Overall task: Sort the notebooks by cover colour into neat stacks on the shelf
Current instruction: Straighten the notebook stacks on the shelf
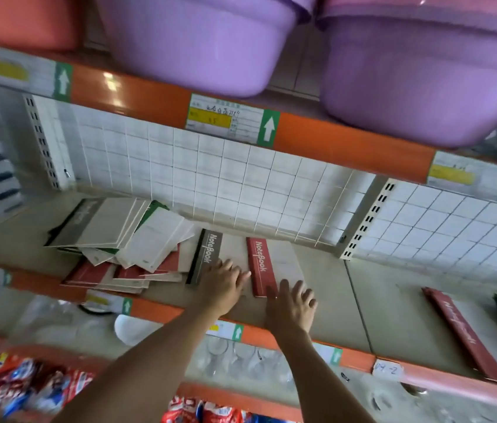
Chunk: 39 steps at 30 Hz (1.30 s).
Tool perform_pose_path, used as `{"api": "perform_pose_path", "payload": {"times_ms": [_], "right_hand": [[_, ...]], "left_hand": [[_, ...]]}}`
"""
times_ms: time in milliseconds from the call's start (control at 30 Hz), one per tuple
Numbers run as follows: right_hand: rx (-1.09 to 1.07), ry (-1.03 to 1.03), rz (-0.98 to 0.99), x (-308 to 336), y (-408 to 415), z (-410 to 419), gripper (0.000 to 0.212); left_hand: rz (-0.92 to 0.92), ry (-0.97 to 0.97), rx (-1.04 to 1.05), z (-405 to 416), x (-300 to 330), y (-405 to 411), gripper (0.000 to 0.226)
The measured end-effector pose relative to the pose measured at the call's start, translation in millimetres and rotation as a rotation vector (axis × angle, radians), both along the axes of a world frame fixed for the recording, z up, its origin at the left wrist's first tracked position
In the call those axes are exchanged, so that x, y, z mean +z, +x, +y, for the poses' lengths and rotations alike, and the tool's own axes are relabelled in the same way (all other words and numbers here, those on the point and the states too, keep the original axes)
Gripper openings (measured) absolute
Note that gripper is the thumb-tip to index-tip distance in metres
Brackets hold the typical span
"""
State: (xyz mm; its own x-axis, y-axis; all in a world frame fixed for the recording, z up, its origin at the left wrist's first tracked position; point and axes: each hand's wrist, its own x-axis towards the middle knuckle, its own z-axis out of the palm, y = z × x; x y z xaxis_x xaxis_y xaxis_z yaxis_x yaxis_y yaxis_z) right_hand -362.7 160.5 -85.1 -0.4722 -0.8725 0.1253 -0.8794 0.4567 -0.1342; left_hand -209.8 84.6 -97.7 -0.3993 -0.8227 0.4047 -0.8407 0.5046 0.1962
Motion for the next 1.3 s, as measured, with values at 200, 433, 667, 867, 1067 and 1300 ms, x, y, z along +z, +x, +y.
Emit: {"api": "perform_pose_path", "payload": {"times_ms": [200,433,667,867,1067,1300], "right_hand": [[-0.145,-0.055,-0.030,-1,0,12,0.055],[-0.265,-0.016,-0.127,5,-1,9,0.119],[-0.364,0.040,-0.298,20,-9,8,0.123],[-0.383,0.048,-0.365,22,-15,6,0.130],[-0.351,-0.181,-0.401,11,-14,8,0.064],[-0.269,-0.240,-0.475,12,-13,11,0.014]], "left_hand": [[-0.004,0.034,0.202,-1,1,-2,0.039],[-0.122,0.132,0.384,4,0,-4,0.071],[0.063,0.032,0.342,4,10,-5,0.101],[0.163,0.005,0.303,5,12,-3,0.067],[0.242,0.037,0.192,7,14,3,0.054],[0.253,-0.008,0.111,5,12,6,0.057]]}}
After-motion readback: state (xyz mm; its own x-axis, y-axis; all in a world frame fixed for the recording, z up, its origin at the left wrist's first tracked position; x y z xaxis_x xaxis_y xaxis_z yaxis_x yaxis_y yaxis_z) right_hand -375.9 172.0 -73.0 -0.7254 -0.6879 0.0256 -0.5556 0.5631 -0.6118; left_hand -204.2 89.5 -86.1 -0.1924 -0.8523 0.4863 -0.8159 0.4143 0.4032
